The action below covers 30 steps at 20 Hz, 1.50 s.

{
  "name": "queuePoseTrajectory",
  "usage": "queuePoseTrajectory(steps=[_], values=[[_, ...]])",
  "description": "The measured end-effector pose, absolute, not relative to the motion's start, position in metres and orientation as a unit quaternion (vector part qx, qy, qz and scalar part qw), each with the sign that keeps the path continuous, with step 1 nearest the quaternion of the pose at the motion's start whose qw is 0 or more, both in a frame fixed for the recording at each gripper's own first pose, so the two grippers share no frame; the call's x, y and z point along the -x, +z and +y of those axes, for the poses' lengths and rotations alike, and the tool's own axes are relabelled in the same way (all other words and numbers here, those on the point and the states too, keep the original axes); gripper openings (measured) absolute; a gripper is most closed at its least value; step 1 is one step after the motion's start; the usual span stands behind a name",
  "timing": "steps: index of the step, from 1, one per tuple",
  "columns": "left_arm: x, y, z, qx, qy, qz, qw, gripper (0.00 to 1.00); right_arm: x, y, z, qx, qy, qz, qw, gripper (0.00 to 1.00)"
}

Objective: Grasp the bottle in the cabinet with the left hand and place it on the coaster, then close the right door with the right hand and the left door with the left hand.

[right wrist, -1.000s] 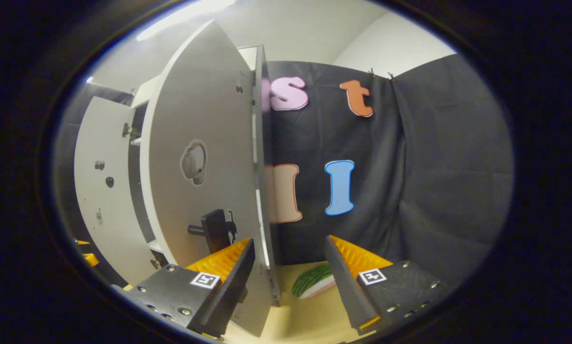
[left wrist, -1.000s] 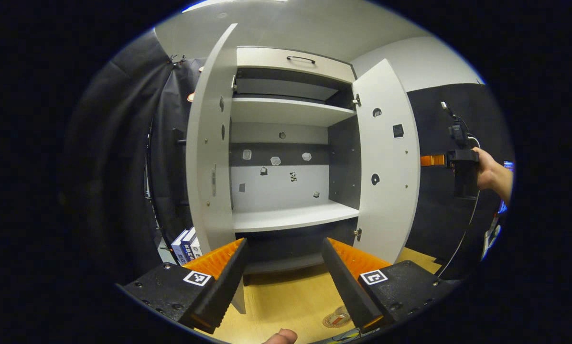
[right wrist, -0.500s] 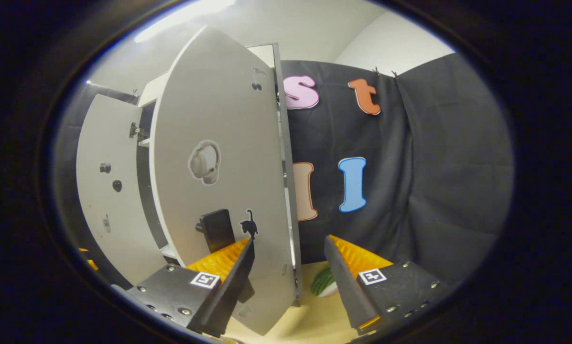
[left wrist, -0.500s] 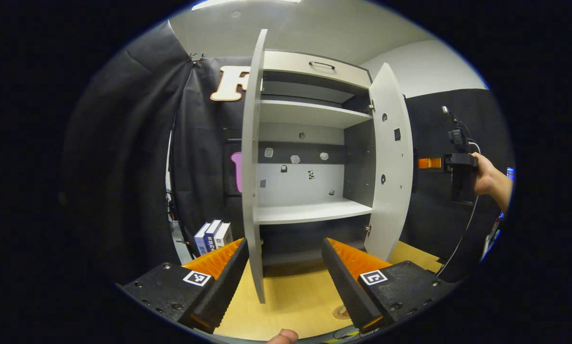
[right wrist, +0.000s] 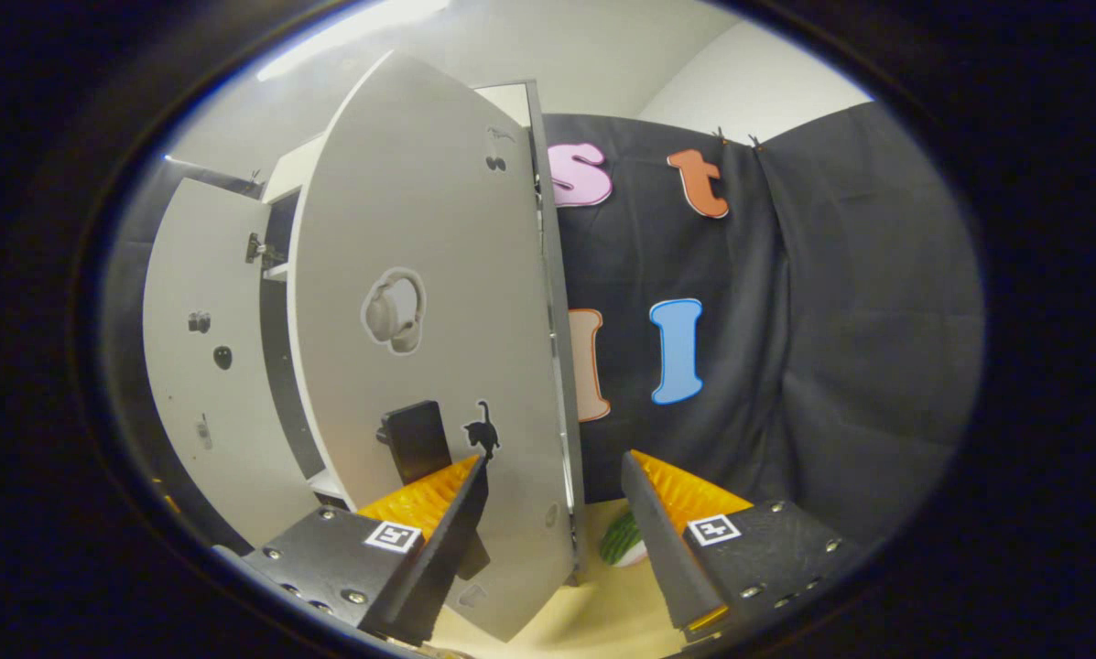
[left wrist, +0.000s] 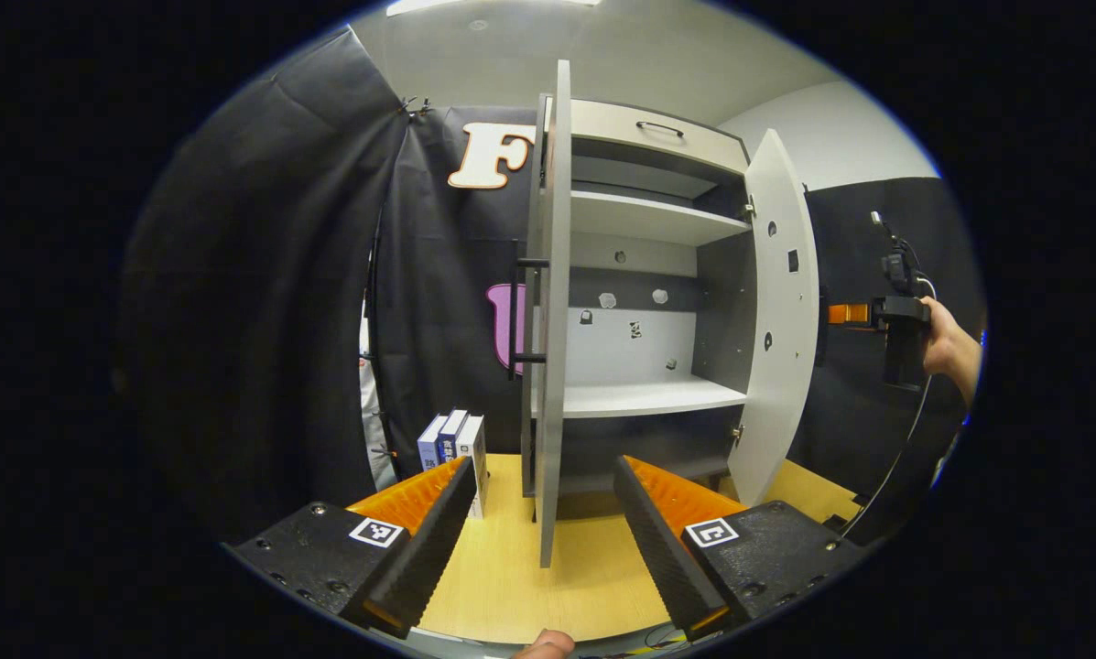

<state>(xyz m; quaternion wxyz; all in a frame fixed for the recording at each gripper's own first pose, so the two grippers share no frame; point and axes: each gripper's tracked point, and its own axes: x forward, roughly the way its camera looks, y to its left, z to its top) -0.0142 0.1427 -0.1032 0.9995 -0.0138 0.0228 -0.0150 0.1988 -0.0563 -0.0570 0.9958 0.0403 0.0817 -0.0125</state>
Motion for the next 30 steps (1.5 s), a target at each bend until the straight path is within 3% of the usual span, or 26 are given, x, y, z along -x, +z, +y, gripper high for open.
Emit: queuePoseTrajectory(steps=[1,4,5,7,10,16,17,20,21,22,28,29,30], values=[[0.014,-0.105,0.144,0.016,-0.013,0.024,0.999,0.96,-0.199,-0.057,-0.051,-0.042,-0.008,0.083,0.996,0.90],[0.012,-0.111,0.157,0.019,0.000,0.028,0.999,0.94,-0.207,-0.060,-0.037,-0.046,0.008,0.082,0.996,0.91],[0.013,-0.111,0.162,0.020,0.005,0.029,0.999,0.96,-0.209,-0.062,-0.031,-0.051,0.012,0.081,0.995,0.87],[0.015,-0.112,0.167,0.021,0.012,0.032,0.999,0.93,-0.211,-0.064,-0.015,-0.056,0.030,0.082,0.995,0.90],[0.015,-0.115,0.183,0.017,0.026,0.035,0.999,0.96,-0.211,-0.068,0.010,-0.054,0.063,0.082,0.993,0.95],[0.009,-0.116,0.224,0.005,0.063,0.040,0.997,0.93,-0.202,-0.070,0.033,-0.054,0.107,0.085,0.989,0.96],[0.008,-0.114,0.233,-0.002,0.072,0.039,0.997,0.96,-0.199,-0.066,0.037,-0.057,0.116,0.078,0.989,0.96],[0.006,-0.103,0.261,-0.010,0.096,0.039,0.995,0.93,-0.181,-0.056,0.041,-0.064,0.132,0.064,0.987,1.00],[0.003,-0.100,0.265,-0.010,0.098,0.041,0.994,0.96,-0.174,-0.053,0.042,-0.066,0.135,0.059,0.987,0.96],[-0.001,-0.096,0.267,-0.011,0.097,0.038,0.995,0.93,-0.166,-0.048,0.042,-0.065,0.138,0.054,0.987,0.96],[-0.045,-0.056,0.266,-0.013,0.075,0.016,0.997,0.96,-0.106,-0.020,0.025,-0.059,0.139,0.015,0.988,0.96],[-0.053,-0.049,0.266,-0.015,0.074,0.011,0.997,0.96,-0.092,-0.018,0.021,-0.058,0.139,0.013,0.988,0.92],[-0.061,-0.042,0.267,-0.015,0.075,0.008,0.997,0.96,-0.080,-0.016,0.018,-0.055,0.140,0.014,0.988,0.96]])
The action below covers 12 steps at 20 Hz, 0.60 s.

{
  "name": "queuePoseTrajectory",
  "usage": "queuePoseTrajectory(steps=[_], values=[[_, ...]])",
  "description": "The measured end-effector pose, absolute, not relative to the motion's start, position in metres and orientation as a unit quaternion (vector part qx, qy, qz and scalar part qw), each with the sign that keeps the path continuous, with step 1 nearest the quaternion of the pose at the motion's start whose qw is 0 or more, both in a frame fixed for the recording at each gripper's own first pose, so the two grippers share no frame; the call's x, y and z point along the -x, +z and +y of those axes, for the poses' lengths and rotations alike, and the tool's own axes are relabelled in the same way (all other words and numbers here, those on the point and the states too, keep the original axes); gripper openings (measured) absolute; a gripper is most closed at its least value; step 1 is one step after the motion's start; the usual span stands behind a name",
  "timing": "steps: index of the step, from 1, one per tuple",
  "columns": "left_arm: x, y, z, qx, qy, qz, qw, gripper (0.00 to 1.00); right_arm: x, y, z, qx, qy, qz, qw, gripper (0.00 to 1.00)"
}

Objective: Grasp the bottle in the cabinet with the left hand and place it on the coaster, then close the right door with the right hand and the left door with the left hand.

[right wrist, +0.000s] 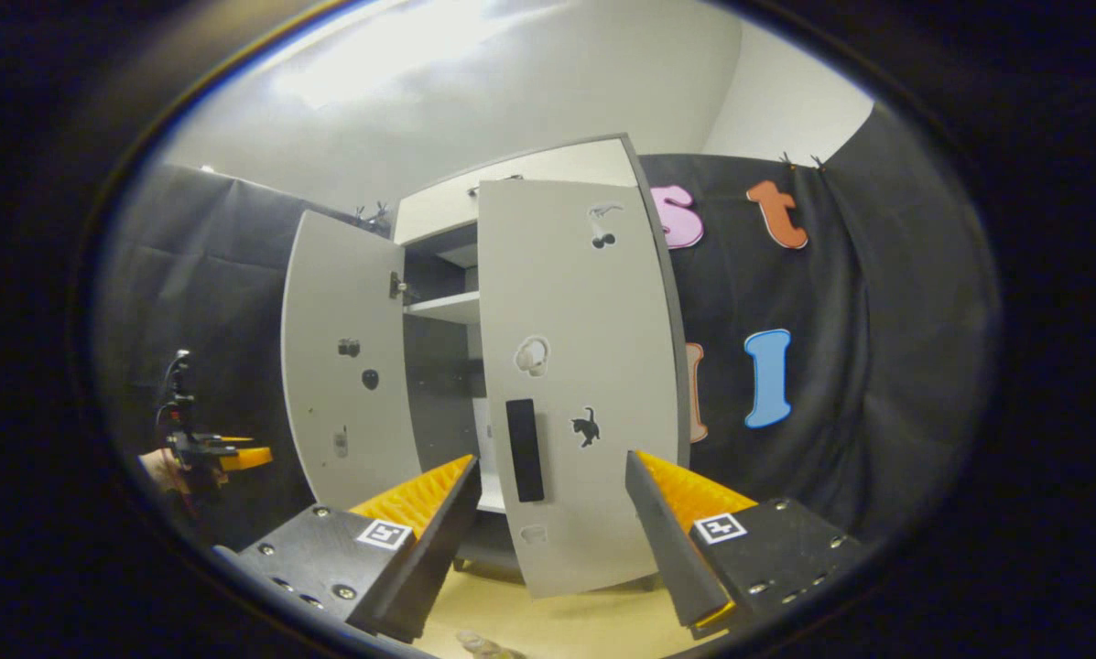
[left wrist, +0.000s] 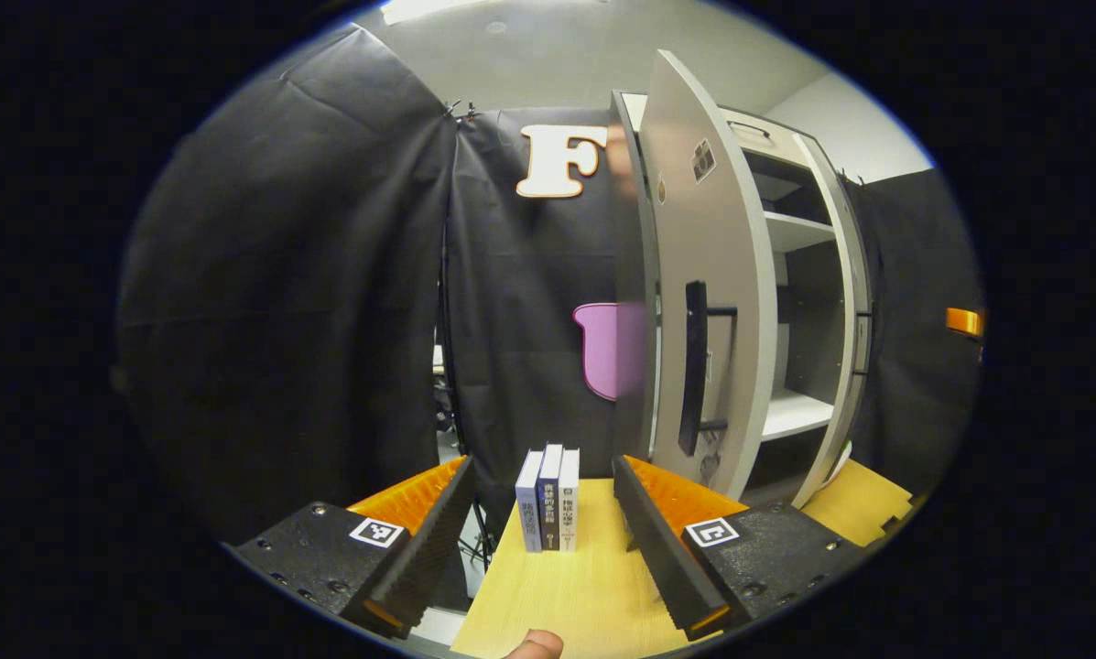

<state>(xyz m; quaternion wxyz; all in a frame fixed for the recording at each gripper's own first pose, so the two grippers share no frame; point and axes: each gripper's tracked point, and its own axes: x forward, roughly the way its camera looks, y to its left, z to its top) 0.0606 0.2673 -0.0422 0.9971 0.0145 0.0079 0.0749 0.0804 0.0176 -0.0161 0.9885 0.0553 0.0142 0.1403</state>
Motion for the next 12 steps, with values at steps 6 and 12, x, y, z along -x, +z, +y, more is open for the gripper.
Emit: queuePoseTrajectory(steps=[6,12], values=[[-0.111,-0.015,0.247,-0.002,0.059,-0.005,0.998,0.94,-0.011,-0.014,-0.028,-0.014,0.118,0.008,0.993,0.96],[-0.134,0.013,0.233,-0.011,0.081,-0.023,0.996,0.89,0.032,-0.009,-0.074,-0.016,0.079,-0.003,0.997,0.96]])
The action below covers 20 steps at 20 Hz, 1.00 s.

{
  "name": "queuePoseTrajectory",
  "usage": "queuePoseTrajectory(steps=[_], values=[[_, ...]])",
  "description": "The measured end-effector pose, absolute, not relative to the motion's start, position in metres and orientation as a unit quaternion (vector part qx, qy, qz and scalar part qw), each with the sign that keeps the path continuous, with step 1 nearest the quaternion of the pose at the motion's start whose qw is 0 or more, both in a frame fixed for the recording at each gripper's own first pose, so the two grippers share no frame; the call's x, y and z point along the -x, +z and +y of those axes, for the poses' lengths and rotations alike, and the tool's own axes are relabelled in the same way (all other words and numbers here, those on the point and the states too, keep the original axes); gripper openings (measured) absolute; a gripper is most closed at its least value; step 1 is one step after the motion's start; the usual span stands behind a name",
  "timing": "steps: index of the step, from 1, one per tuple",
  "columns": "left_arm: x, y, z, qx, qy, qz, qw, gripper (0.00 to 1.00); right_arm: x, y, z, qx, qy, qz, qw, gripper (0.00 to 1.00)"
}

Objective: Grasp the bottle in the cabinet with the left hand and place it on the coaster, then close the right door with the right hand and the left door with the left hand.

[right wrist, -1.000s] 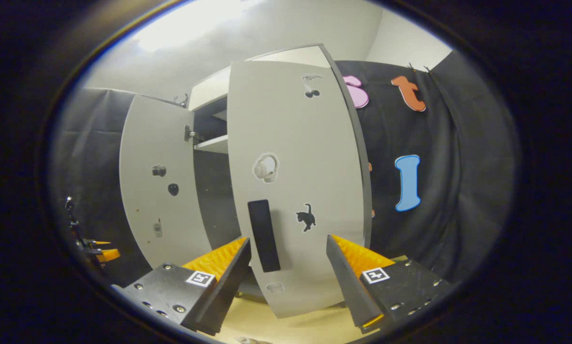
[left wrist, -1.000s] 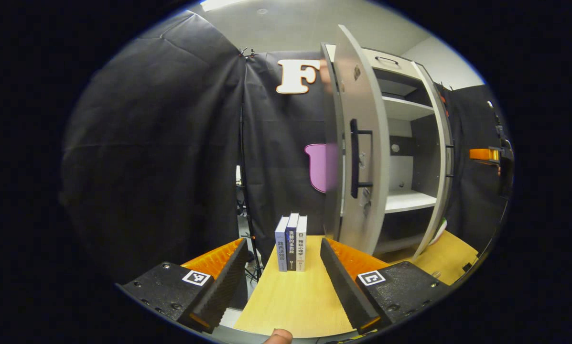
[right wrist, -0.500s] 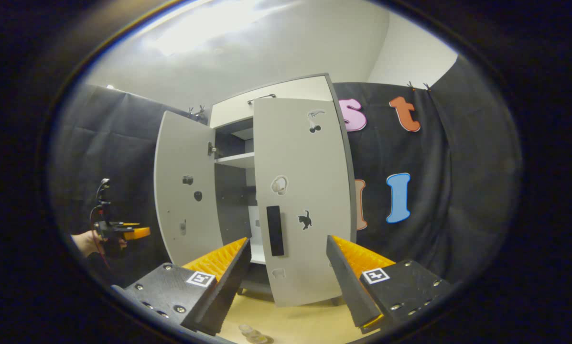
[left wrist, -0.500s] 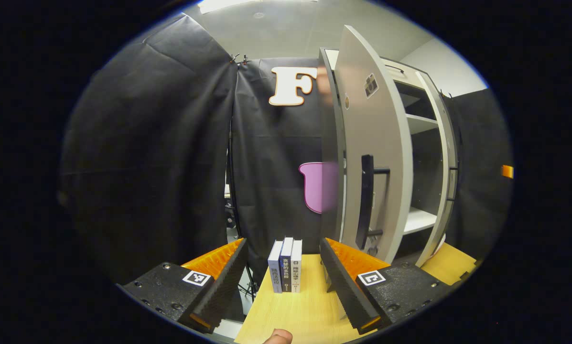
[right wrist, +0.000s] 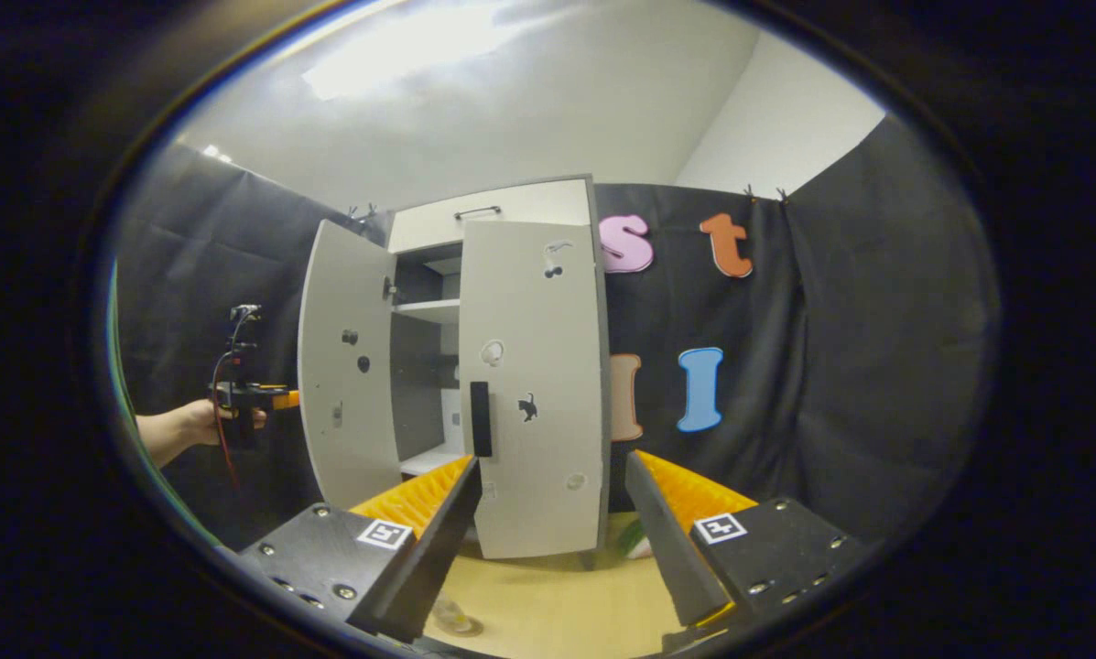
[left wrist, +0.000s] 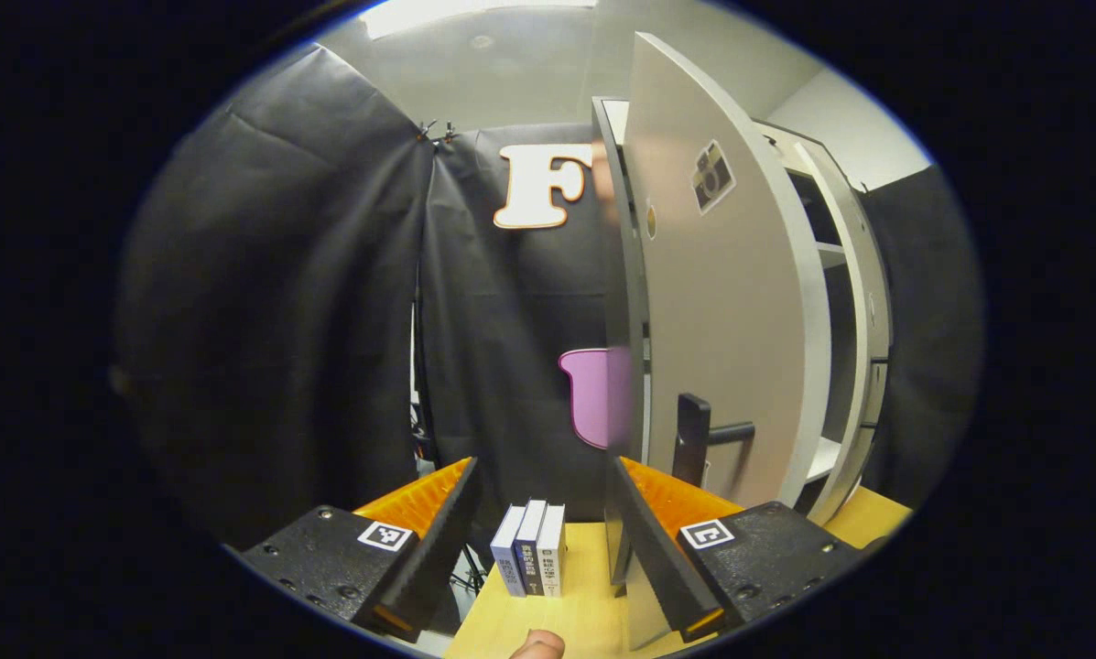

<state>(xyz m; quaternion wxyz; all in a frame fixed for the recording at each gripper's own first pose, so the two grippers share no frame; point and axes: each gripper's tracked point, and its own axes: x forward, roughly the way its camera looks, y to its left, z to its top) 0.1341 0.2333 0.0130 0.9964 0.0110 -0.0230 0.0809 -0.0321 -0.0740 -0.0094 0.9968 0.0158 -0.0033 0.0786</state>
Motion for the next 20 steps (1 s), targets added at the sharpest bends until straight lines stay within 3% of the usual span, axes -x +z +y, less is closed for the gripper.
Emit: queuePoseTrajectory(steps=[3,6,7,12,13,20], values=[[-0.133,0.010,0.220,-0.008,0.068,-0.012,0.998,0.93,0.043,-0.015,-0.088,-0.019,0.060,0.000,0.998,0.96],[-0.134,0.011,0.207,-0.009,0.061,-0.006,0.998,0.89,0.049,-0.017,-0.095,-0.026,0.052,-0.003,0.998,0.96],[-0.135,0.010,0.202,-0.011,0.057,-0.001,0.998,0.91,0.051,-0.018,-0.097,-0.028,0.049,-0.003,0.998,1.00],[-0.138,0.011,0.179,-0.008,0.037,0.004,0.999,0.89,0.060,-0.019,-0.099,-0.026,0.047,0.002,0.999,0.92],[-0.140,0.010,0.178,-0.008,0.034,0.004,0.999,0.89,0.061,-0.020,-0.099,-0.025,0.045,0.004,0.999,0.96],[-0.147,0.011,0.149,-0.014,0.022,0.010,1.000,0.91,0.056,-0.029,-0.102,-0.017,0.029,0.019,0.999,0.96]])
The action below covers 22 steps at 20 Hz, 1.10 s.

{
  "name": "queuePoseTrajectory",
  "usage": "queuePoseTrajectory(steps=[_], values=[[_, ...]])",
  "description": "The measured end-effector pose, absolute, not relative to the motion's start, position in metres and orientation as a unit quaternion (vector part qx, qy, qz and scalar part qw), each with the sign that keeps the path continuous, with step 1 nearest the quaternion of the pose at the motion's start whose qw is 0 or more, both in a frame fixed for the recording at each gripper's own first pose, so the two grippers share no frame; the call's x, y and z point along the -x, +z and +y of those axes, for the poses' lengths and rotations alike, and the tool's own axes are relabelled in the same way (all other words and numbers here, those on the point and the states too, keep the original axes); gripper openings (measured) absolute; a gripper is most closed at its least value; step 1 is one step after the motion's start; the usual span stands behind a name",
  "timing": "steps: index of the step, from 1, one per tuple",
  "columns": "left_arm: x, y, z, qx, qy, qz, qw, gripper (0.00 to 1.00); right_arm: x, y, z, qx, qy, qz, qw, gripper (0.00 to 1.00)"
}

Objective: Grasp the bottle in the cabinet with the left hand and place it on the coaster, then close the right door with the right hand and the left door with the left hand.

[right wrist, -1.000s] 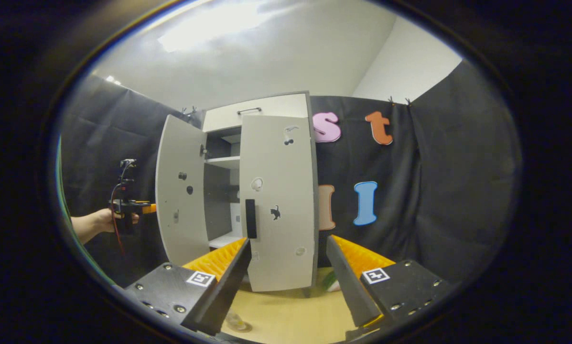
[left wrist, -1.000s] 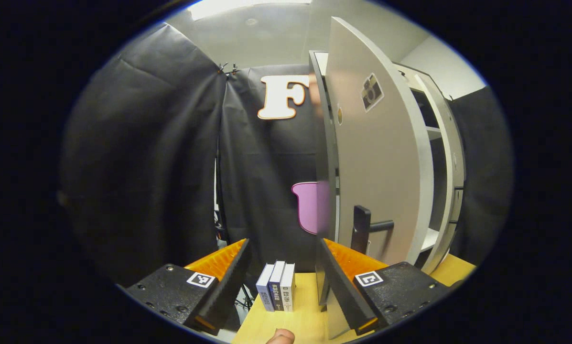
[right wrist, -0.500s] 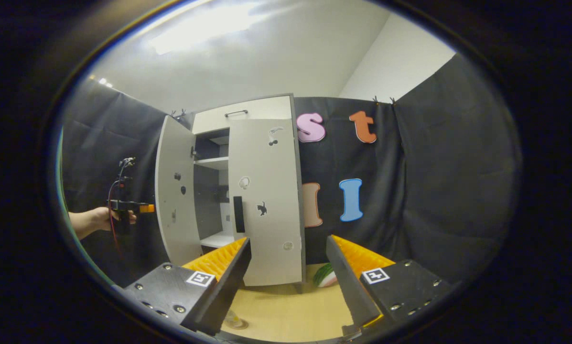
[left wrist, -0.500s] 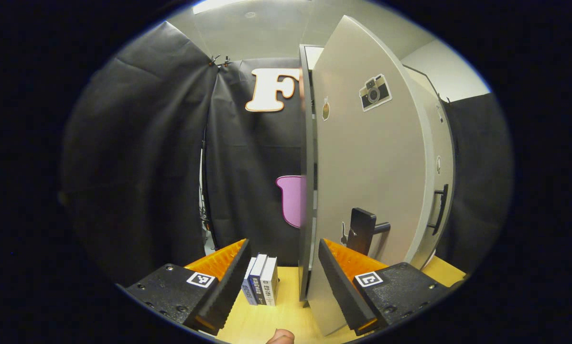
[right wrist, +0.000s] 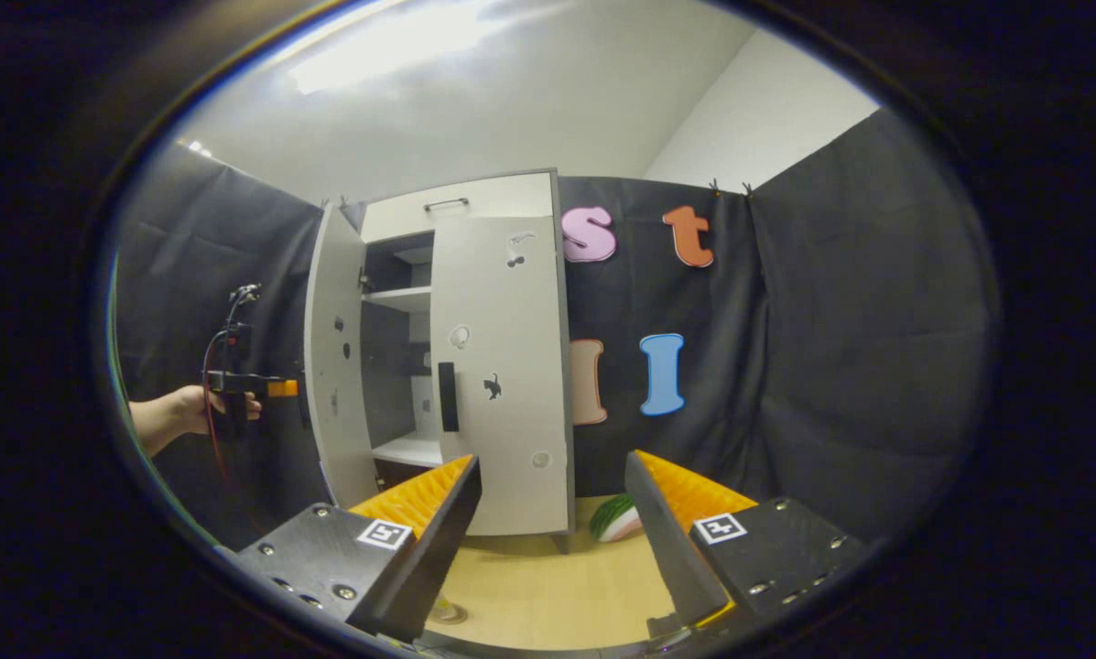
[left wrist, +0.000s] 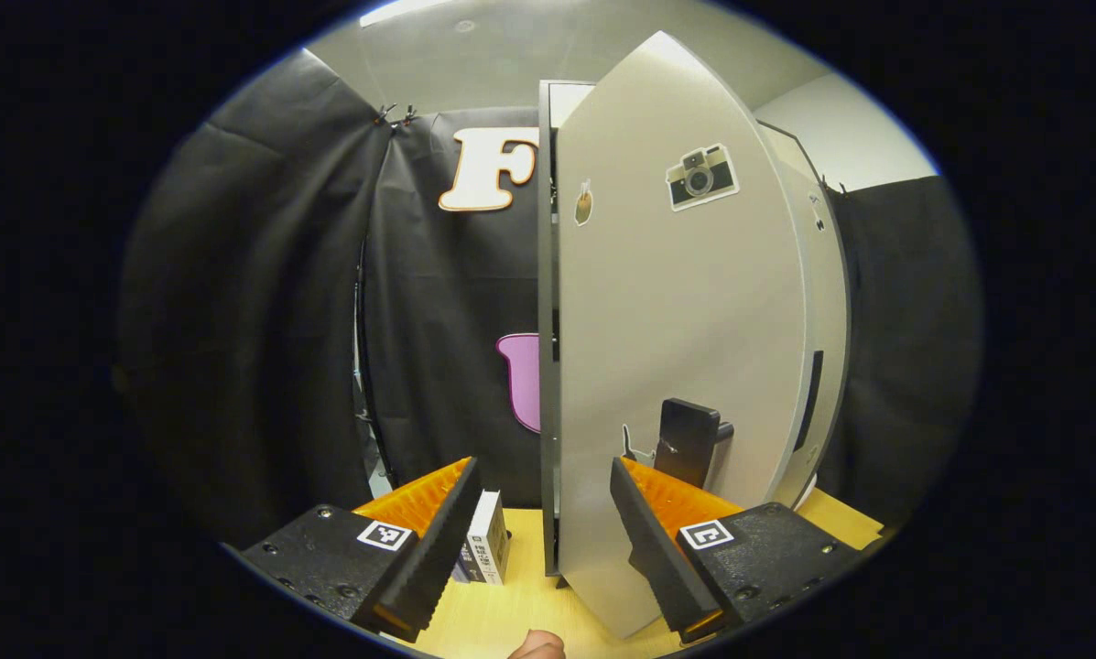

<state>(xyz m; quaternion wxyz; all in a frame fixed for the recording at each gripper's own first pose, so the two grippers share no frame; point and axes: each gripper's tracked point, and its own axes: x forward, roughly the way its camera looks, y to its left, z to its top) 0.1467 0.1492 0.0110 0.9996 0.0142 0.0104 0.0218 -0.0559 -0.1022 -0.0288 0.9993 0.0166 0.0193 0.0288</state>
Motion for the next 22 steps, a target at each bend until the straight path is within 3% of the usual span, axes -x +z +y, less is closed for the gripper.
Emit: queuePoseTrajectory(steps=[11,12,13,20,22], values=[[-0.157,0.010,0.124,-0.001,0.012,0.008,1.000,0.89,0.023,-0.034,-0.082,-0.024,0.050,0.029,0.998,0.93],[-0.159,0.009,0.123,-0.001,0.011,0.009,1.000,0.91,0.020,-0.033,-0.081,-0.021,0.052,0.028,0.998,0.96],[-0.160,0.009,0.121,0.001,0.012,0.009,1.000,0.91,0.017,-0.032,-0.078,-0.021,0.055,0.027,0.998,0.93],[-0.166,0.013,0.105,-0.008,0.008,-0.004,1.000,0.91,0.002,-0.034,-0.071,-0.028,0.070,0.024,0.997,0.96],[-0.167,0.015,0.098,-0.011,0.004,-0.011,1.000,0.89,0.003,-0.037,-0.073,-0.025,0.066,0.026,0.997,0.93]])
